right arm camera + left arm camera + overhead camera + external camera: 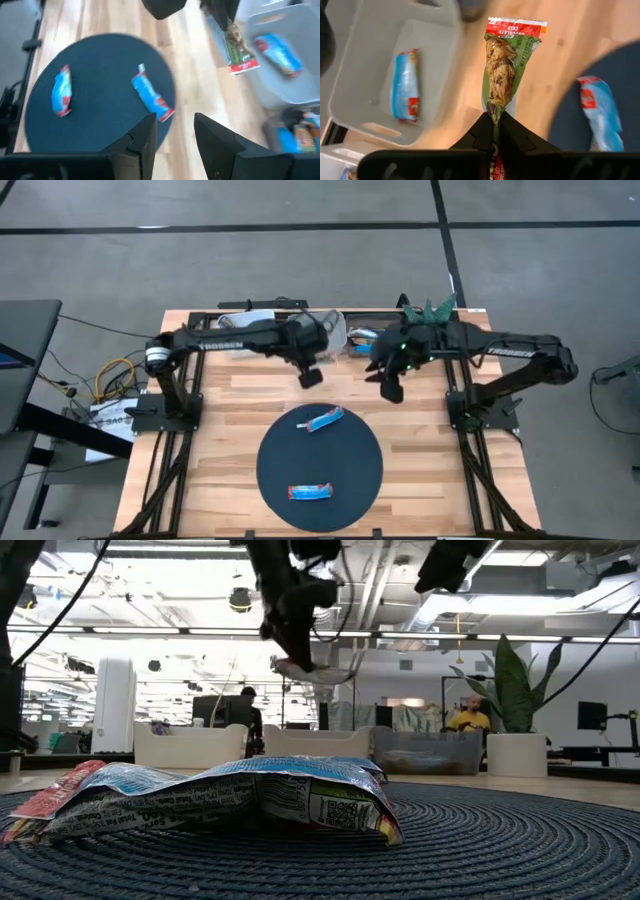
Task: Pick and place Granola Bars by type
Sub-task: Put the red granola bar into the gray bin
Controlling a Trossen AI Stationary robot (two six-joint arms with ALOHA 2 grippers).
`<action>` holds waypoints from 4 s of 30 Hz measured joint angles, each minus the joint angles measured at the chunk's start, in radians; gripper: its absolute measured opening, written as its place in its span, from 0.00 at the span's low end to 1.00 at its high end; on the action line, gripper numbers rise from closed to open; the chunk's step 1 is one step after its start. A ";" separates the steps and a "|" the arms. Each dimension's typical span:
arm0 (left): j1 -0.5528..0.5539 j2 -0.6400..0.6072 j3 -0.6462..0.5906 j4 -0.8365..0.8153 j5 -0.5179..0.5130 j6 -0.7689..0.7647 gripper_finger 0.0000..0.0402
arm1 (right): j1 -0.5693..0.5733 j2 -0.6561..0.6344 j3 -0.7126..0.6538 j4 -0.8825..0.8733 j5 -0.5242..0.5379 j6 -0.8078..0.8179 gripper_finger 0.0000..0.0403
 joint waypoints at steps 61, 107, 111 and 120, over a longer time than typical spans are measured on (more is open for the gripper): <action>-0.246 0.031 -0.256 0.366 0.197 -0.227 0.35 | -0.072 -0.020 -0.087 0.142 -0.008 0.034 0.30; -0.269 0.220 -0.231 0.319 0.186 -0.242 0.21 | -0.072 -0.020 -0.087 0.131 -0.008 0.008 0.30; -0.262 0.220 -0.143 0.227 0.169 -0.205 0.12 | -0.072 -0.020 -0.087 0.130 -0.008 0.004 0.30; -0.164 0.218 0.126 -0.081 -0.081 -0.130 0.13 | -0.072 -0.020 -0.087 0.079 -0.005 -0.001 0.30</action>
